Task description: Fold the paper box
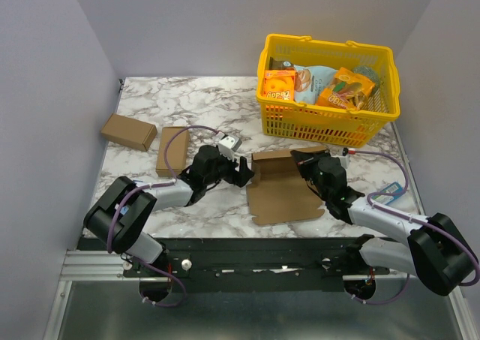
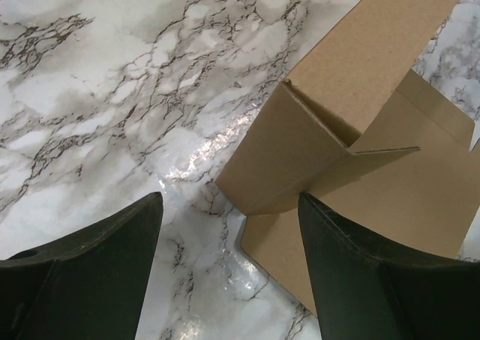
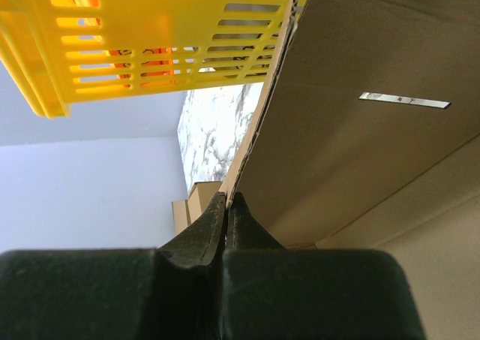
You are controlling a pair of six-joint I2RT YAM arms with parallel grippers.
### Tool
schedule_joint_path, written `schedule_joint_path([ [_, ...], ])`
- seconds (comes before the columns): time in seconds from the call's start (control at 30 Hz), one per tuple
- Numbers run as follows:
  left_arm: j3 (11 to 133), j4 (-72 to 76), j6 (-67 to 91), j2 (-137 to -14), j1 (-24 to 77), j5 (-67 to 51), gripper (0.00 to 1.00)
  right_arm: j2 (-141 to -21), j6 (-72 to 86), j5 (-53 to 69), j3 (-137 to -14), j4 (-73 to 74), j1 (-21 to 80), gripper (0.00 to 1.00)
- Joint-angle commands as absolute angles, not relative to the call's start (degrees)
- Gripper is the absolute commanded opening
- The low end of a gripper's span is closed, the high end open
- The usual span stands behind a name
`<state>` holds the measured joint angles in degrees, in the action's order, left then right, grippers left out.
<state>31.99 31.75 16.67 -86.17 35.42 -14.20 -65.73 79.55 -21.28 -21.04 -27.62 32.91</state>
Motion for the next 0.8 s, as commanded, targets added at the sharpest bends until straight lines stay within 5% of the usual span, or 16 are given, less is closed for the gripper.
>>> schedule_joint_path([
  [0.0,34.4,36.8,13.5,-88.5,36.2,-14.3,0.8,-67.1,77.6,-23.5,-19.1,-22.4,32.8,0.06],
  [0.77,32.9,51.5,7.7,-93.4,39.7,-1.9,0.8,-67.8,77.3,-21.9,-18.2,-24.9,32.8,0.06],
])
